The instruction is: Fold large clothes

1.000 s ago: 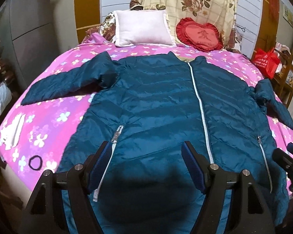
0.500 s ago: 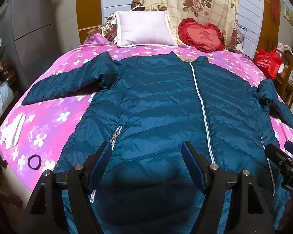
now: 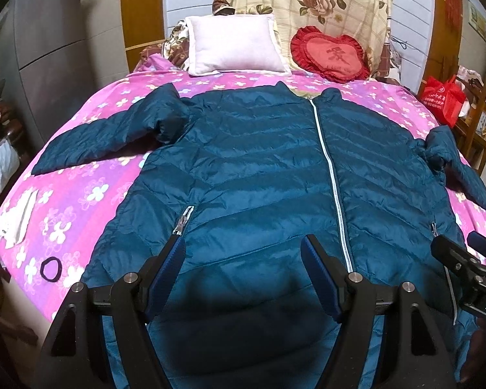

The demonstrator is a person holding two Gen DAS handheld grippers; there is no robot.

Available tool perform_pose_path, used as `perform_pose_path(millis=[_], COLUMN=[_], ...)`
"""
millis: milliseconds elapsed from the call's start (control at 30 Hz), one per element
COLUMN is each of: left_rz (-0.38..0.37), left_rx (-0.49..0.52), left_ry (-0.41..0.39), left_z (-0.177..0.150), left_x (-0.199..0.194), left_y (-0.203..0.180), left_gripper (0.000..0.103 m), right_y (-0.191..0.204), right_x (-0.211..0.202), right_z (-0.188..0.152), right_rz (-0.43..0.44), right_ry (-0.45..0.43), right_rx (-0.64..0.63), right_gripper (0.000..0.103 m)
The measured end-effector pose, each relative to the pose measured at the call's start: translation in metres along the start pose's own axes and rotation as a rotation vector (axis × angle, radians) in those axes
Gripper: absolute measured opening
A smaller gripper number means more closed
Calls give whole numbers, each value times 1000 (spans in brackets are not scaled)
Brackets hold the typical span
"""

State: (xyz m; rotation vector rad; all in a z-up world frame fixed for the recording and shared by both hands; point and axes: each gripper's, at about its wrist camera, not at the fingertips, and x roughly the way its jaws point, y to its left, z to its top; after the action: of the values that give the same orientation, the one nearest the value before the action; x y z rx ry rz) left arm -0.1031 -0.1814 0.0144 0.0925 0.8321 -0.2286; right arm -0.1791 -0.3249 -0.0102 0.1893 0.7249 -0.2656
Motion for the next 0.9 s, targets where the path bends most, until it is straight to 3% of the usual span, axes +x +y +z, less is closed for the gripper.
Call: perform_pose_path(millis=[900], left_rz=[5], left_rx=[1], left_ry=[5], left_z=[2], left_x=[7], left_y=[3], left_gripper=[47], right_y=[9], right_x=[17], right_z=[7], right_rz=[-9], right_ry=[26], right_rx=[-5], right_gripper=[103])
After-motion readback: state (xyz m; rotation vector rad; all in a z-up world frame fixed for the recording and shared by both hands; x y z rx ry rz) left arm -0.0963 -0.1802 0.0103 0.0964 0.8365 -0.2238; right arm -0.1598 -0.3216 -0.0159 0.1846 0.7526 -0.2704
